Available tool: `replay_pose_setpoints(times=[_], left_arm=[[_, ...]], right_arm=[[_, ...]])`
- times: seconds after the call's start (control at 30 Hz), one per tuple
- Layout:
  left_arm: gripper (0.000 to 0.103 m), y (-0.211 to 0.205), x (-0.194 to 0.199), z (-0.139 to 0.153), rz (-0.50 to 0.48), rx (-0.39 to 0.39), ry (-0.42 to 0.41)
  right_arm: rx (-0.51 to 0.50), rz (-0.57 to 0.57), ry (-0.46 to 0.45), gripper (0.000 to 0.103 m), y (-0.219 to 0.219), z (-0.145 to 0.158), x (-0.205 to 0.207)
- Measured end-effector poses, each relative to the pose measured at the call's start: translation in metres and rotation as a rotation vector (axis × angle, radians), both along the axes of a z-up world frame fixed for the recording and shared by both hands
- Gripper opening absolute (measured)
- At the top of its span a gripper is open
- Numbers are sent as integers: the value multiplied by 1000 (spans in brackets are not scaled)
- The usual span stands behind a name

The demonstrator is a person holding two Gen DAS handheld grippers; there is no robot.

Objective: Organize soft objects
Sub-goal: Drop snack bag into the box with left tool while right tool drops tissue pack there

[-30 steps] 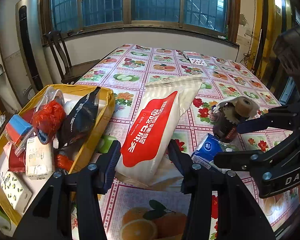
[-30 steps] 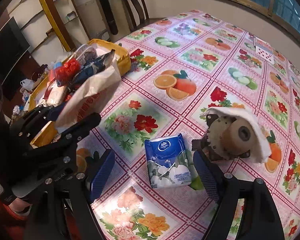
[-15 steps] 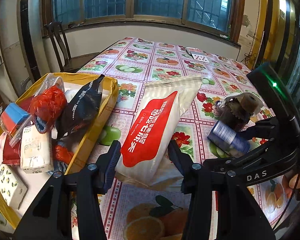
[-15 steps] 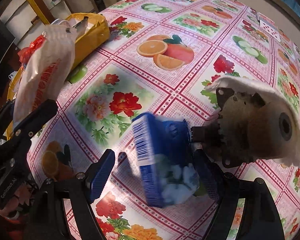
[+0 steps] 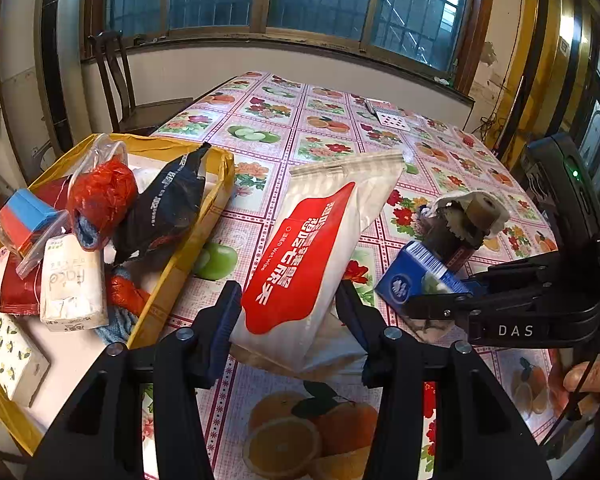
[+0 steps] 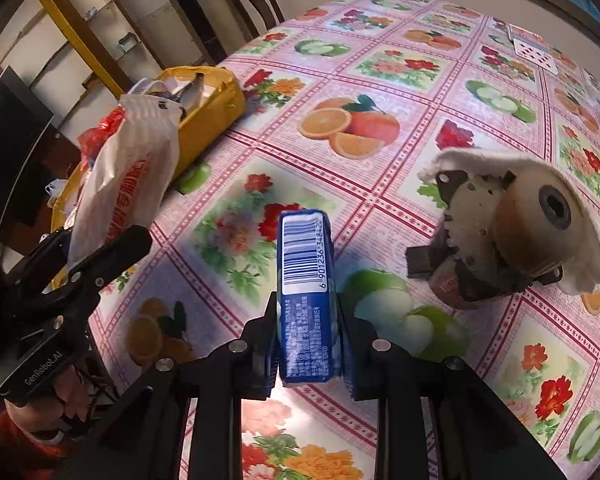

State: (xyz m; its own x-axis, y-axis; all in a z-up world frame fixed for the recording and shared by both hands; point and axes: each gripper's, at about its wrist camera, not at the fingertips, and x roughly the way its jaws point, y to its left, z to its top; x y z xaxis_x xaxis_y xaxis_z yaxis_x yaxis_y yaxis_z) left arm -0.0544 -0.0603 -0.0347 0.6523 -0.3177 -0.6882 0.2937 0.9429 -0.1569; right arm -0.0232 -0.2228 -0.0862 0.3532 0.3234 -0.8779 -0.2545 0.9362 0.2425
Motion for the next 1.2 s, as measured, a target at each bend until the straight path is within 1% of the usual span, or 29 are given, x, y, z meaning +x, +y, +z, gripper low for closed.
replay_pose_setpoints(times=[0.13,0.27,0.33,0.4,0.47,0.53,0.57,0.6,0.67,0.77,0.8,0.83,0.9,0.97,1.0,1.03,1.07,1.17,1.2], left_arm=[[47,21,-3,22,35,-22,-46],[48,59,-2,41,108,-47,-86],[48,84,1,44,181,-42,-101],[48,105,5,41,234,-54,-94],[48,119,7,34,258,-64,-79],[48,125,7,27,274,-69,-67],[48,127,8,24,273,-76,-58],[48,126,10,21,270,-84,-51],[48,127,10,19,271,-95,-48],[48,124,9,20,262,-107,-50],[48,124,8,20,259,-108,-52],[48,124,7,20,256,-107,-55],[48,124,6,20,254,-104,-55],[48,124,7,19,252,-98,-52],[48,127,7,19,253,-101,-51],[48,129,8,20,255,-103,-51],[48,130,7,20,256,-103,-53],[48,134,7,21,261,-107,-56],[48,137,7,22,263,-107,-58]], right_arm=[[53,51,-40,27,32,21,6],[111,108,-68,27,72,39,19],[94,127,-75,27,90,43,26],[83,158,-81,27,103,45,27],[59,165,-98,43,104,45,23],[12,129,-127,87,95,44,19],[-21,104,-123,93,87,40,19],[-46,85,-103,95,82,36,20],[-68,78,-35,95,75,24,24],[-69,83,73,94,73,2,31],[-104,70,90,94,74,-5,32],[-149,65,82,94,76,-8,32],[-179,89,88,93,82,-14,32],[-205,117,77,82,91,-18,29],[-240,126,79,67,96,-22,28],[-269,132,48,58,99,-21,25],[-266,136,45,53,101,-20,24],[-256,141,38,53,100,-19,22],[-239,148,36,53,100,-18,21]])
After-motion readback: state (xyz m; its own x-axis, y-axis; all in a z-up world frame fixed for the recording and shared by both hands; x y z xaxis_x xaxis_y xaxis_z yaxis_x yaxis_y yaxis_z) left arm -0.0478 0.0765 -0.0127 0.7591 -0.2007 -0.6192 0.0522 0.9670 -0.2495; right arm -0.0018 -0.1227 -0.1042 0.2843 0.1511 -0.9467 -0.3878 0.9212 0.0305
